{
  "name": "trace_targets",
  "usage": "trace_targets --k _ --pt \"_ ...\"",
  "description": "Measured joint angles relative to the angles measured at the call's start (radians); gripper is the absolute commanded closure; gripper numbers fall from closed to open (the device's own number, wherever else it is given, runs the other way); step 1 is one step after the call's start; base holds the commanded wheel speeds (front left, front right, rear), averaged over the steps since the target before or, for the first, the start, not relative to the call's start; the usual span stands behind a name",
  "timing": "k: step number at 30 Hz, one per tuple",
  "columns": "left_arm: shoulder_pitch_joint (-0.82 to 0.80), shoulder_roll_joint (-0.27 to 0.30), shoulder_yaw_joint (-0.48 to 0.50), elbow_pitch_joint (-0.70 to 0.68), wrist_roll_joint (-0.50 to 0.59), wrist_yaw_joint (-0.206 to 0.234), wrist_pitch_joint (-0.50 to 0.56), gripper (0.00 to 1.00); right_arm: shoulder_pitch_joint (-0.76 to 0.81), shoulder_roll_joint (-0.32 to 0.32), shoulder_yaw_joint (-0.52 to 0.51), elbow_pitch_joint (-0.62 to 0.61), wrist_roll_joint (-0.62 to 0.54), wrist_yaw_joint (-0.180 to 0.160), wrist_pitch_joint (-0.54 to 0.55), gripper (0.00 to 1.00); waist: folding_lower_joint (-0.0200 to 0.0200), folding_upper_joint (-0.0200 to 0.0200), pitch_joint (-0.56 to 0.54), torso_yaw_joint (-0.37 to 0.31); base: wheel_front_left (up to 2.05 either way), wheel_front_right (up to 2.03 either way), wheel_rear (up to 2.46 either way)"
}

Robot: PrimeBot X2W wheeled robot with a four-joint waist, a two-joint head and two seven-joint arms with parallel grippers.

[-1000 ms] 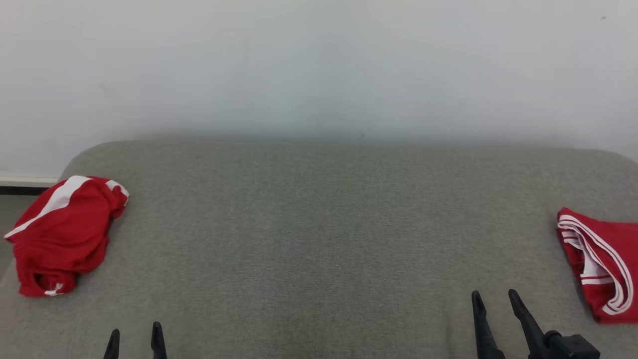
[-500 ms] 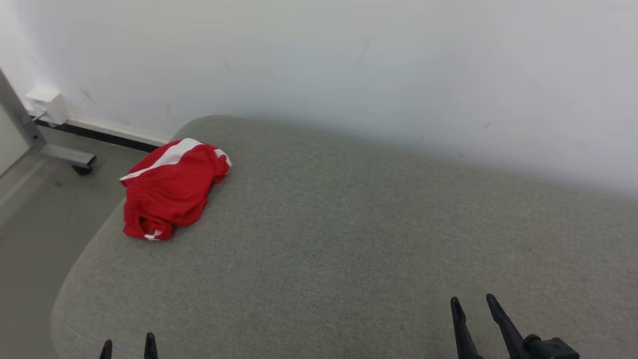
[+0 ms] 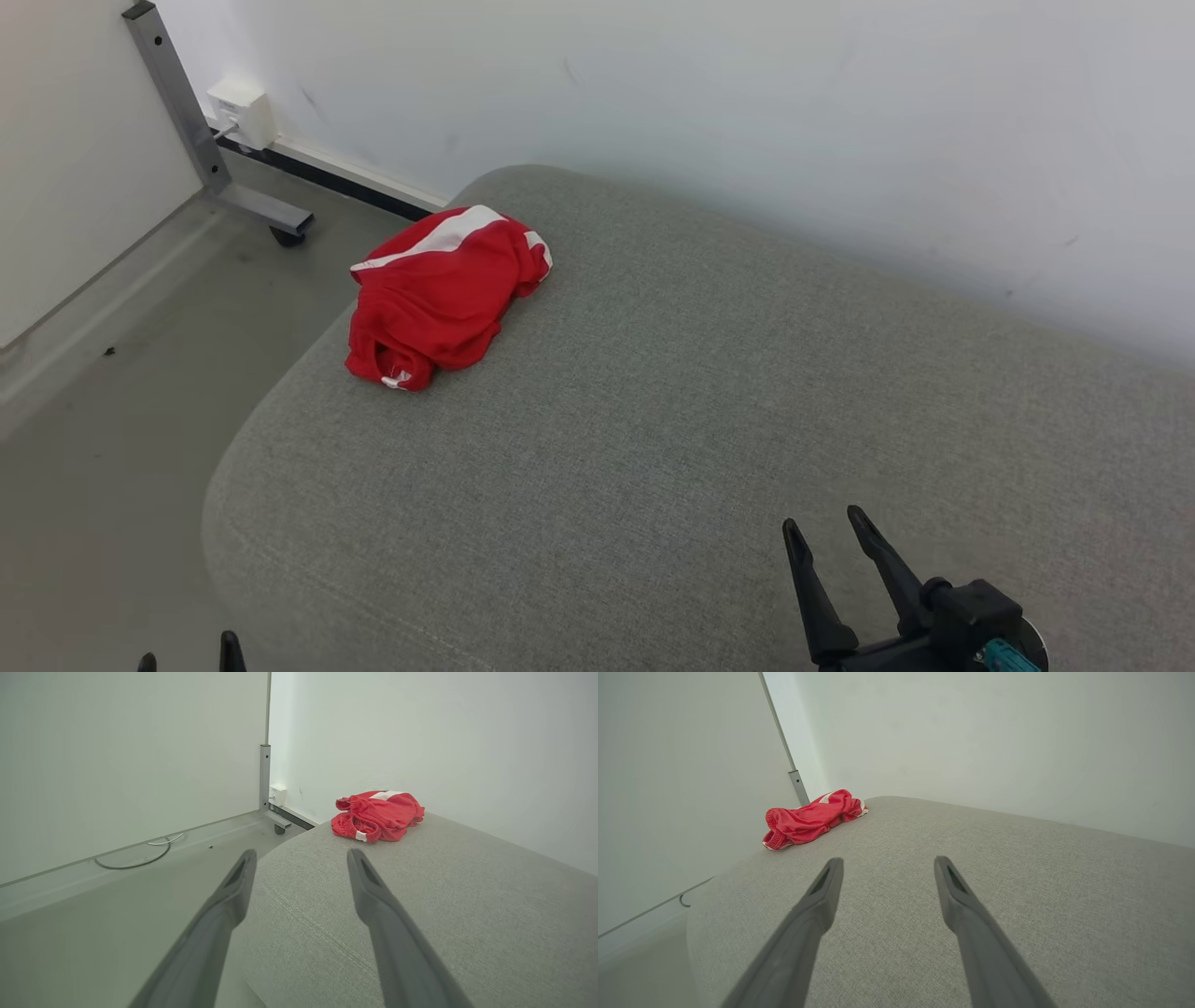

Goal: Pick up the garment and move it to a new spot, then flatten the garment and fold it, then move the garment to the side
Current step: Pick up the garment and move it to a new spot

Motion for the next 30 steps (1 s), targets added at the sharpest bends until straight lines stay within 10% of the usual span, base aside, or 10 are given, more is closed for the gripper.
trace_targets --k 13,21,30 --pt "-0.031 0.0 -0.013 0.026 -0.072 0.023 0.0 0.0 0.005 -0.006 -0.016 0.013 0.016 0.0 -0.006 0.0 -0.0001 -0.0001 0.011 0.006 0.0 0.0 0.0" --pt "-0.298 0.022 -0.043 0.234 -0.109 -0.055 0.001 0.0 0.025 -0.019 -0.059 -0.084 -0.021 0.0 0.023 0.0 -0.0001 0.0 0.057 -0.006 0.0 0.0 0.0" --pt "-0.649 0.088 0.118 0.435 -0.423 -0.067 0.284 0.0 -0.075 -0.089 -0.043 -0.308 -0.06 0.0 0.134 0.0 0.0 0.0 0.173 -0.073 0.0 0.0 0.0"
